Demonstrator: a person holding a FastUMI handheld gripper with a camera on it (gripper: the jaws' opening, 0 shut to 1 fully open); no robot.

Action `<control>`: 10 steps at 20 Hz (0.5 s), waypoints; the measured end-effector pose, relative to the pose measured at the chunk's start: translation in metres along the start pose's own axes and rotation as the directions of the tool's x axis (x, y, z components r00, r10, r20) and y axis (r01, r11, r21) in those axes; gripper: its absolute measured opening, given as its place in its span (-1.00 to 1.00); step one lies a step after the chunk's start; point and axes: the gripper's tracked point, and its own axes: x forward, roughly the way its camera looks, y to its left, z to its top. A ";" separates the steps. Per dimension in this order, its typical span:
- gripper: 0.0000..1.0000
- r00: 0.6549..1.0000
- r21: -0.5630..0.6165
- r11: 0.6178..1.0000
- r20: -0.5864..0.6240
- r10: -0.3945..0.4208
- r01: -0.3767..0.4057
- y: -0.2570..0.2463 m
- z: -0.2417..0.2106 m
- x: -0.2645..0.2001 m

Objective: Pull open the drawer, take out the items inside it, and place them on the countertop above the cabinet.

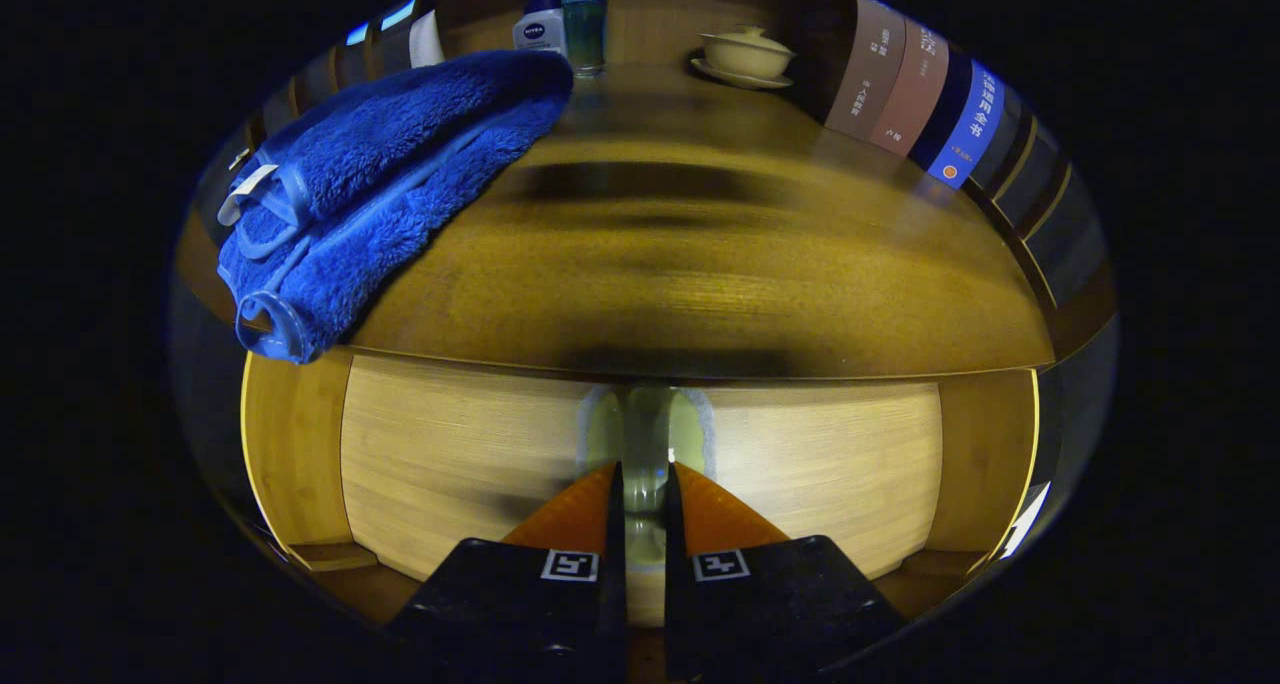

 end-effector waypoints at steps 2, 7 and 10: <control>-0.61 1.000 0.004 1.000 0.001 0.004 -0.004 0.000 -0.002 -0.001; -0.61 0.999 0.030 0.999 0.046 0.022 -0.023 -0.001 -0.013 -0.022; -0.61 0.991 0.041 0.998 0.133 0.031 -0.037 -0.001 -0.013 -0.056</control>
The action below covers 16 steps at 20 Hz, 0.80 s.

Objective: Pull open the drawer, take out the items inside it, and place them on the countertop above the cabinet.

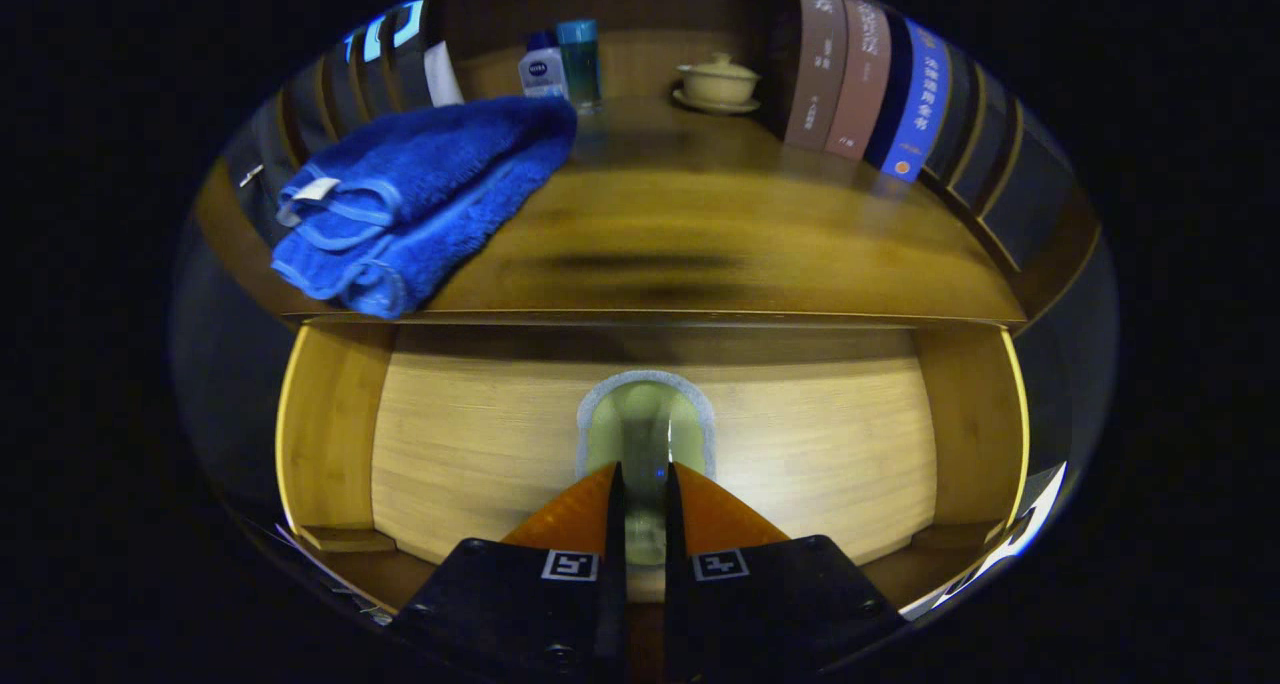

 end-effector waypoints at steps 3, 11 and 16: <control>-0.61 0.996 -0.001 1.000 0.084 0.005 -0.005 -0.001 0.002 -0.037; -0.61 0.963 0.024 0.999 0.269 0.036 -0.044 0.002 0.058 -0.095; -0.61 0.949 0.055 0.997 0.315 0.034 -0.054 -0.005 0.132 -0.084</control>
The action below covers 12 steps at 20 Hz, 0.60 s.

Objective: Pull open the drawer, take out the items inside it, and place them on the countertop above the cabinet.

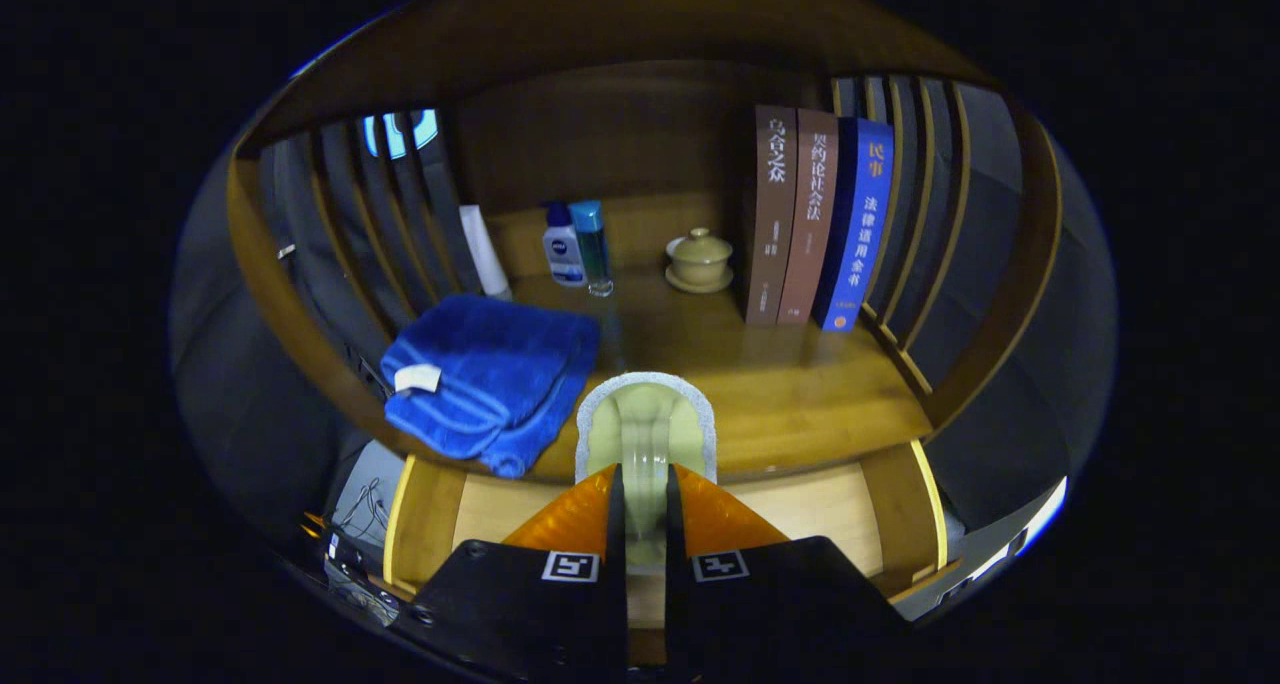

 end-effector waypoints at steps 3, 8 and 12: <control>-0.62 1.000 -0.004 1.000 -0.016 -0.002 0.002 -0.002 0.028 0.032; -0.61 0.995 -0.020 1.000 -0.102 -0.023 0.021 -0.007 0.039 0.092; -0.62 0.989 -0.009 0.999 -0.145 -0.036 0.035 -0.009 0.036 0.121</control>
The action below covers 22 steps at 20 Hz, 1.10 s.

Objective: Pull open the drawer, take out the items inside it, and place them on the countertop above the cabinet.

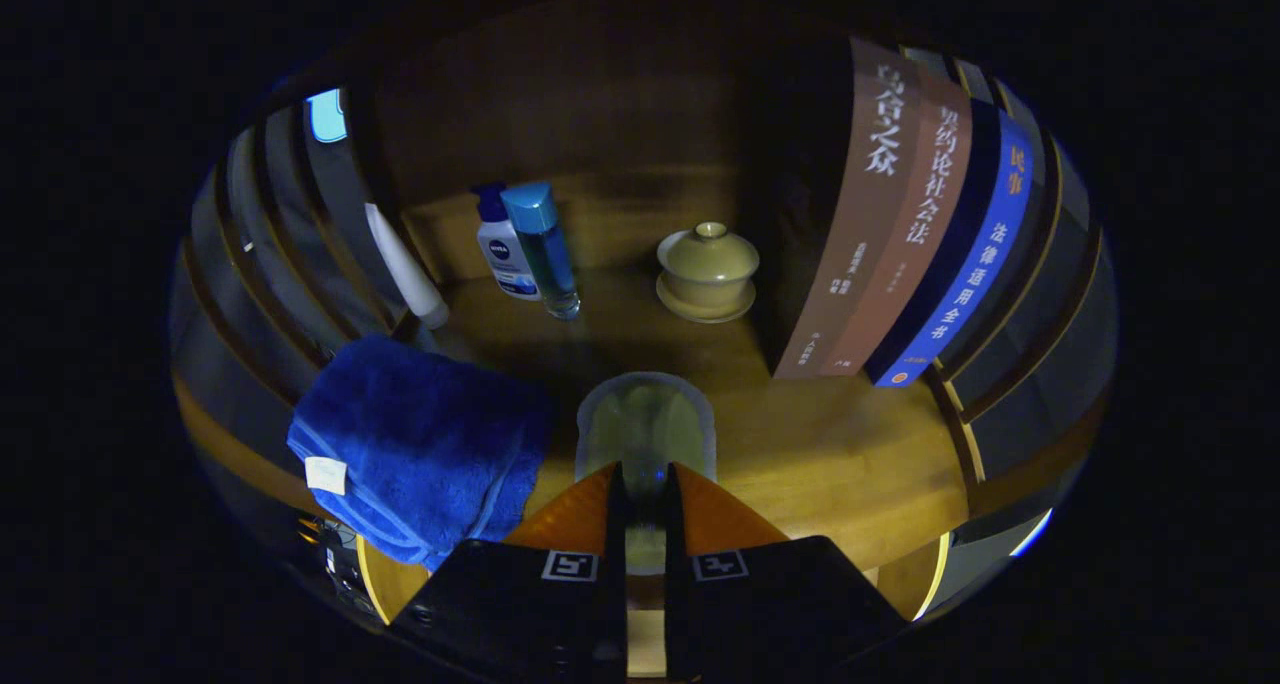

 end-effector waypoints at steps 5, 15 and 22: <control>-0.14 0.999 0.017 0.999 0.020 0.027 -0.028 0.003 0.008 0.004; 0.99 0.994 0.024 0.999 0.104 0.044 -0.047 0.004 0.004 -0.030; 0.99 0.958 0.014 0.998 0.283 0.056 -0.063 0.003 -0.036 -0.111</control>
